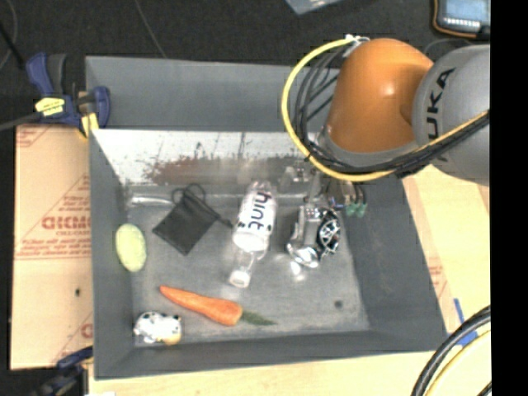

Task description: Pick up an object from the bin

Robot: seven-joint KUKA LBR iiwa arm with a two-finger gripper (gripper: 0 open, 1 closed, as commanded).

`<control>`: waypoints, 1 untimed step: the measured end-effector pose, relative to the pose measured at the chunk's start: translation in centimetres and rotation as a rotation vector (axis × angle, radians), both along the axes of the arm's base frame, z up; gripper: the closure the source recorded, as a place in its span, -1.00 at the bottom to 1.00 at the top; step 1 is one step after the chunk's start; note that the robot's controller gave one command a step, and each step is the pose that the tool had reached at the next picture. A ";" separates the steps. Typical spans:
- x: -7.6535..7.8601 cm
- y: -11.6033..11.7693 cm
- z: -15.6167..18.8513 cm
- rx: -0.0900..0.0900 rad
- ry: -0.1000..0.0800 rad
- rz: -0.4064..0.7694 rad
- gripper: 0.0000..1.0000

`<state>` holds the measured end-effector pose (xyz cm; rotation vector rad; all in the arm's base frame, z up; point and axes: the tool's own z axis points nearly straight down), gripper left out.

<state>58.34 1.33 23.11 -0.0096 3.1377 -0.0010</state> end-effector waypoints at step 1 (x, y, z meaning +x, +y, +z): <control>2.0 -0.9 -4.7 0.001 -0.007 -0.032 -1.00</control>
Offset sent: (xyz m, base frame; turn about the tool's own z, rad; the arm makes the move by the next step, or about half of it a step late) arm 0.0100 0.0147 0.0352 0.0747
